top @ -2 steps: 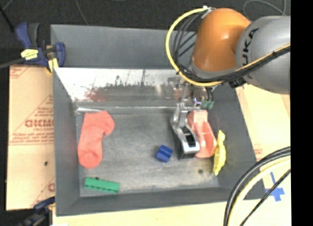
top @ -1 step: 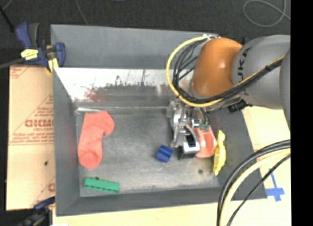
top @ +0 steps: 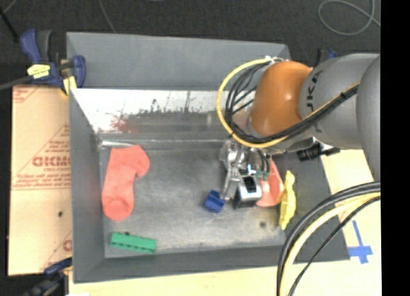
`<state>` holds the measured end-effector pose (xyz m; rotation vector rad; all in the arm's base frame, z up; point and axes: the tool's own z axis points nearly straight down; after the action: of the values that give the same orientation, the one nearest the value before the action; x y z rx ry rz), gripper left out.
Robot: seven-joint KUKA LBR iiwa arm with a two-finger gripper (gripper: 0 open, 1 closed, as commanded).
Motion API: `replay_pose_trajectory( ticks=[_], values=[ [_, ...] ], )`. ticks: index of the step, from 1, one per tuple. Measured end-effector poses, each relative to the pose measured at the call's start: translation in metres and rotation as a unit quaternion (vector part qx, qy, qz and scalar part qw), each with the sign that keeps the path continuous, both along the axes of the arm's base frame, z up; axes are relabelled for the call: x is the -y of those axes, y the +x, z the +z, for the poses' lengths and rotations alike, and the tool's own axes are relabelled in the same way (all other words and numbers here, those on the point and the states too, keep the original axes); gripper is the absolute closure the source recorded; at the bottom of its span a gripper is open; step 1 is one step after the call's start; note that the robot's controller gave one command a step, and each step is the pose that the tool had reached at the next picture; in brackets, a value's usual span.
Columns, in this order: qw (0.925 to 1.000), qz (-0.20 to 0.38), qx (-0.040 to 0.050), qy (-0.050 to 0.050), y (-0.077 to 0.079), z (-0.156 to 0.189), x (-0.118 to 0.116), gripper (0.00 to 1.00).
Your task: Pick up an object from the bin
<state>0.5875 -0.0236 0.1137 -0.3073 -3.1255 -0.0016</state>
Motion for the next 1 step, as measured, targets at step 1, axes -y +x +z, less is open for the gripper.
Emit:
replay_pose_trajectory(
  ticks=[1],
  values=[
    [1.0, -0.005, 0.0039, -0.001, -0.0253, 0.0418, 0.0119, 0.0]
  ],
)
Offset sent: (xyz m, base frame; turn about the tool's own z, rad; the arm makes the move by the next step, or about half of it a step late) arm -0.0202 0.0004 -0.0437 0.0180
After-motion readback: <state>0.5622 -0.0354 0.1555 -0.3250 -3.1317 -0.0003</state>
